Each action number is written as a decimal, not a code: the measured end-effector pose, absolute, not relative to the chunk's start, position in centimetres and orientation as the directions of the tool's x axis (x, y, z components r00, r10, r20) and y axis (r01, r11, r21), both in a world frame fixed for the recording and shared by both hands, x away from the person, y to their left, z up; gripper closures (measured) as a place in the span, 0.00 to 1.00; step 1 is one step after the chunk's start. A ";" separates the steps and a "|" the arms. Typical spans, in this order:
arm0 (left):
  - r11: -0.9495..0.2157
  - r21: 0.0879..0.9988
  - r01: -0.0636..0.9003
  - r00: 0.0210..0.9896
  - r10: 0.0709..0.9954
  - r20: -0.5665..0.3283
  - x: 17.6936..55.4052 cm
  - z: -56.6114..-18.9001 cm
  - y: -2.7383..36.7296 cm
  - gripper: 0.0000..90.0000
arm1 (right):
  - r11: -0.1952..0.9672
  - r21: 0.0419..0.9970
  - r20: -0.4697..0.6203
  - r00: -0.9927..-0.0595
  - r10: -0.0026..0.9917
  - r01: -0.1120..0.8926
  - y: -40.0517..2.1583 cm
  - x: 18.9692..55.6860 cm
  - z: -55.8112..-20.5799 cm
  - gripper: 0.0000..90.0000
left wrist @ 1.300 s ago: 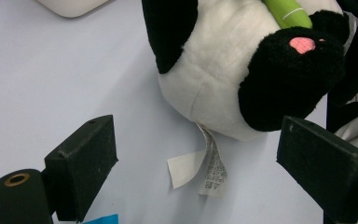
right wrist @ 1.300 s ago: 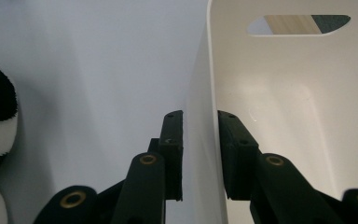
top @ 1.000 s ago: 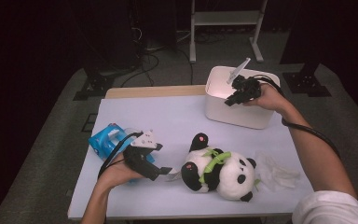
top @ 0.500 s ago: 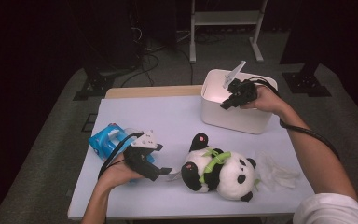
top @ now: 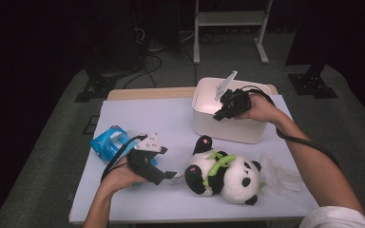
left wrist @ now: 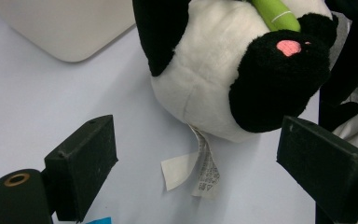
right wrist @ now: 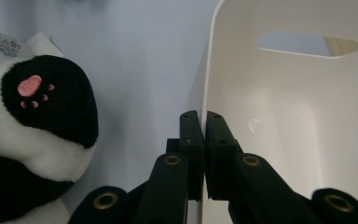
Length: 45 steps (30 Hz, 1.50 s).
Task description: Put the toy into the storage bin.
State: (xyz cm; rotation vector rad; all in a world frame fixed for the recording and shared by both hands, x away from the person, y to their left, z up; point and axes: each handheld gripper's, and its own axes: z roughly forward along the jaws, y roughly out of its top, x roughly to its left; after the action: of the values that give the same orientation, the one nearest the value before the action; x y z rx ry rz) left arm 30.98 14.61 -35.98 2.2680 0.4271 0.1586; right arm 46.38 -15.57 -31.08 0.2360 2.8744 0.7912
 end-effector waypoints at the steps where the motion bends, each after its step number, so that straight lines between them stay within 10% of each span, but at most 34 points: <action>1: -0.623 0.741 0.250 0.936 0.350 -0.022 31.0 -36.0 14.6 0.12 | 0.848 0.518 -0.101 -0.977 0.188 0.110 -15.4 46.2 -31.1 0.96; 45: -0.628 0.739 0.244 0.940 0.339 -0.022 30.5 -36.0 14.3 0.12 | 0.848 0.529 -0.098 -0.995 0.032 -0.025 -11.7 41.8 -31.2 0.95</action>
State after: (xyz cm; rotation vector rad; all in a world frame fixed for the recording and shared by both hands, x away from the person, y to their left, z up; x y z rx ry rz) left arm 30.45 14.35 -35.95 2.2779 0.4095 0.1511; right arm 41.79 -11.72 -31.20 0.0054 2.9207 0.8383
